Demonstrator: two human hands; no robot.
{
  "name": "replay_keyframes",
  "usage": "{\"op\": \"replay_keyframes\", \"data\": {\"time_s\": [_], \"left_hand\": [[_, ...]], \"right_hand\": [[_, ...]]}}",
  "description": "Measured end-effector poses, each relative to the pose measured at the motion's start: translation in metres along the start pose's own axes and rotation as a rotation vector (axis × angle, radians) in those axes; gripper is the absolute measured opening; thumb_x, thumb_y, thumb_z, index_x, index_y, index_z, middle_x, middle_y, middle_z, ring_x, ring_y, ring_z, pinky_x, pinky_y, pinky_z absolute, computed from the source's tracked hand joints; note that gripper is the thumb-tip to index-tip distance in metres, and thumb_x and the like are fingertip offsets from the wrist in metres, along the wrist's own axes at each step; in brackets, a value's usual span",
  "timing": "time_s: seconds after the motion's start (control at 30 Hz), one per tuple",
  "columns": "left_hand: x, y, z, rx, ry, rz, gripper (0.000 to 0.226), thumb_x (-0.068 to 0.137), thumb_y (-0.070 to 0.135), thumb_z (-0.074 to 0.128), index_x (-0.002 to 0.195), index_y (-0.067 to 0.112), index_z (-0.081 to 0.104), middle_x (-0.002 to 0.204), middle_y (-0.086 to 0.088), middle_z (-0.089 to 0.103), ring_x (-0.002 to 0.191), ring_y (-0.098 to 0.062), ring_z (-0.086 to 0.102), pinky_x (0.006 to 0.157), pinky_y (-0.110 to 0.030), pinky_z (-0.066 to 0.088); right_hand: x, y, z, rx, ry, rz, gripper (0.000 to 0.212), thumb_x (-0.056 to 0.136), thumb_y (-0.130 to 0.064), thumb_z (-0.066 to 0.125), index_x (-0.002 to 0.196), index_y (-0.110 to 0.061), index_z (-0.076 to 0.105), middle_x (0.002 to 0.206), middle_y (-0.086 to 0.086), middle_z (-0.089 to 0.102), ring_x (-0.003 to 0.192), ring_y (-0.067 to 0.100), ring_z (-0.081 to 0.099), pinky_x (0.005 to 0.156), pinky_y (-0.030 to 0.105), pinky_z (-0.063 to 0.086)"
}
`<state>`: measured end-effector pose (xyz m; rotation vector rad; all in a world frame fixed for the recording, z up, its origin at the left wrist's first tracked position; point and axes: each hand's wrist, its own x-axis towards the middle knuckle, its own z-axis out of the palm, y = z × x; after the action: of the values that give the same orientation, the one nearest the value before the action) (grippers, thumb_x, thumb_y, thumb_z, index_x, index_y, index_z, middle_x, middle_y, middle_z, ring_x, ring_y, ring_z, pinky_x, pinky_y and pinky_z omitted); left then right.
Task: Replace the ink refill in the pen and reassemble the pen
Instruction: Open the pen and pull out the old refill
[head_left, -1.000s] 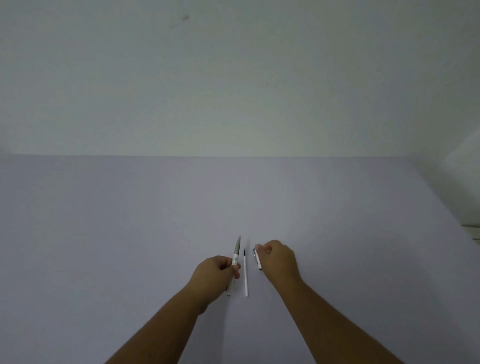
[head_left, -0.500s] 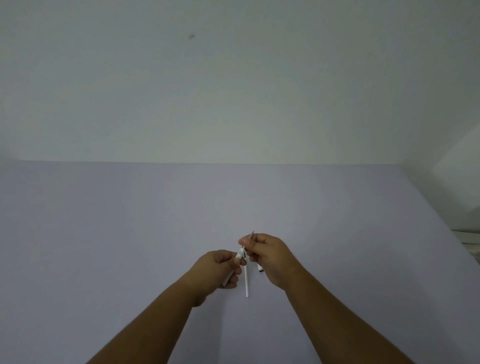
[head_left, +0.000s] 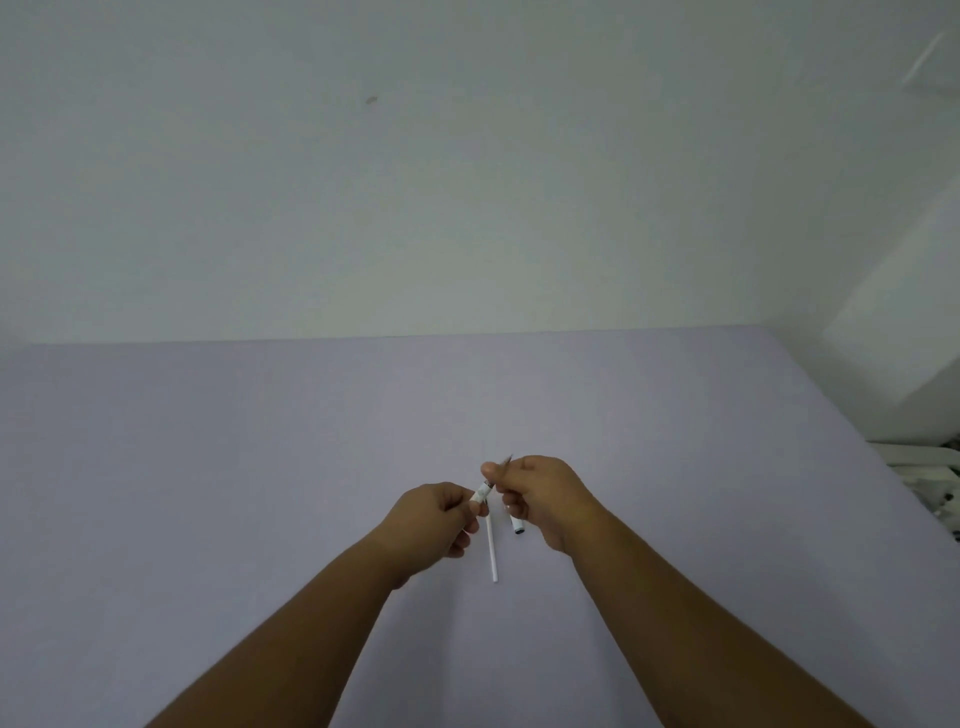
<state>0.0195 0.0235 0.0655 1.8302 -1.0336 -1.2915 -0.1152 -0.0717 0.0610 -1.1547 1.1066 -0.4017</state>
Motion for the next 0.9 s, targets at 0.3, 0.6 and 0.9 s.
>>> {"op": "replay_keyframes", "data": {"time_s": [0.3,0.6,0.9], "left_hand": [[0.0,0.014,0.011,0.064,0.071,0.007,0.023,0.095,0.021,0.047,0.083,0.025,0.066,0.076,0.004,0.065,0.063,-0.007,0.061,0.055,-0.015,0.05],[-0.004,0.024,0.016,0.06,0.119,0.005,0.021,0.096,0.022,0.047,0.088,0.022,0.066,0.077,0.003,0.065,0.064,-0.008,0.061,0.057,-0.015,0.051],[-0.008,0.027,0.021,0.056,0.131,-0.011,0.021,0.095,0.022,0.047,0.086,0.023,0.066,0.078,0.003,0.066,0.065,-0.009,0.062,0.058,-0.016,0.052]], "right_hand": [[0.001,-0.011,-0.012,0.092,-0.032,0.047,0.018,0.08,-0.022,0.072,0.081,-0.005,0.066,0.071,0.005,0.058,0.063,0.013,0.05,0.064,0.024,0.049],[-0.001,-0.019,-0.022,0.087,-0.117,0.021,0.015,0.08,-0.021,0.072,0.084,-0.007,0.069,0.077,0.005,0.062,0.07,0.015,0.054,0.07,0.025,0.052],[-0.001,-0.019,-0.023,0.048,-0.071,-0.017,0.025,0.081,-0.031,0.07,0.089,-0.008,0.068,0.083,0.005,0.066,0.075,0.017,0.057,0.073,0.029,0.053]]}}
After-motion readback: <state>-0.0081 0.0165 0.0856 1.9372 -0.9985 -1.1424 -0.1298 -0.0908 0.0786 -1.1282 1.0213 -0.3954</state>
